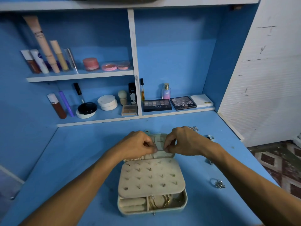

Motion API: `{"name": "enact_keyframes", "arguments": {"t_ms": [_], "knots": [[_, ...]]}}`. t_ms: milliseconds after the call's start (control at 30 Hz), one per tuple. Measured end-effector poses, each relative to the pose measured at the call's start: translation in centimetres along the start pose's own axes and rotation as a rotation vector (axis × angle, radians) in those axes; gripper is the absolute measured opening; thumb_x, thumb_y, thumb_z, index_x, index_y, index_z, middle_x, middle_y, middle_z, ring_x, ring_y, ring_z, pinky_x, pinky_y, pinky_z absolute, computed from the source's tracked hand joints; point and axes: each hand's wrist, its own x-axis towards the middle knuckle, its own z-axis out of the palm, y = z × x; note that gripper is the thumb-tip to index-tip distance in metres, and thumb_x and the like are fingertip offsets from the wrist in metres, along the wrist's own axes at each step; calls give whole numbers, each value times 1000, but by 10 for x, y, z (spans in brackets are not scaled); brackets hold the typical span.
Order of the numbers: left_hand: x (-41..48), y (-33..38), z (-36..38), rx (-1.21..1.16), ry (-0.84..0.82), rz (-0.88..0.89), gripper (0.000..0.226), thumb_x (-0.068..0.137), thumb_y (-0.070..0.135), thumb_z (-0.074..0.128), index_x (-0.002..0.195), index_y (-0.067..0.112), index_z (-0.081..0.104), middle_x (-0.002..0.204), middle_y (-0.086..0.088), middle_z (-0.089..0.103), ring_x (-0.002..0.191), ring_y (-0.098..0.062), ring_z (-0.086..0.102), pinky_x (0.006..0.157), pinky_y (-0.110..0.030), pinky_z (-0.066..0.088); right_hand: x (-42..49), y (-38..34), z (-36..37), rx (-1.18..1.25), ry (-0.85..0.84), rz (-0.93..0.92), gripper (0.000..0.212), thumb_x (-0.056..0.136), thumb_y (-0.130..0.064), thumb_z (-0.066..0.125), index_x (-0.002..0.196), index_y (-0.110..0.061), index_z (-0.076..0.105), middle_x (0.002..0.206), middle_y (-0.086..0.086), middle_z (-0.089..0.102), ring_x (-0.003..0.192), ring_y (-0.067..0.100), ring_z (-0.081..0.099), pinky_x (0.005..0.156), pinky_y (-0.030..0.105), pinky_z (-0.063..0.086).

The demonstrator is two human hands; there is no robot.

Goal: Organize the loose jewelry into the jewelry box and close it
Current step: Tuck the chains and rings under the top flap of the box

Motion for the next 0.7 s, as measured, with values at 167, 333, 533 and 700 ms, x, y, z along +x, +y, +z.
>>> {"name": "enact_keyframes", "arguments": {"t_ms": [167, 333, 533, 700], "knots": [[-1, -1, 0, 54, -13, 46, 11, 88, 32, 76, 97, 27, 80, 92, 16, 75, 84, 5, 65, 75, -16, 52, 3, 2, 3, -17, 10, -8, 18, 77, -22, 72, 78, -39, 77, 78, -19, 72, 77, 5, 67, 78, 33, 59], [2, 1, -2, 41, -33, 42, 8, 91, 31, 73, 95, 26, 77, 90, 15, 69, 79, 5, 60, 63, -9, 42, 7, 3, 3, -95, -46, -64, 25, 84, -16, 62, 75, -38, 68, 85, -15, 71, 78, 6, 64, 79, 32, 57], [-1, 1, -3, 36, 3, 90, 13, 93, 29, 70, 103, 24, 75, 91, 14, 66, 75, 14, 56, 62, -6, 40, 2, 3, 2, -121, -88, -95, 21, 93, -12, 50, 85, -28, 61, 92, -8, 67, 60, 0, 64, 63, 19, 49], [1, 4, -1, 105, -49, 76, 21, 91, 33, 69, 110, 26, 77, 102, 10, 75, 94, -3, 66, 88, -31, 55, 2, 4, 1, -53, -49, -93, 20, 95, -9, 54, 91, -25, 66, 94, -5, 68, 56, -9, 60, 57, 14, 46]]}}
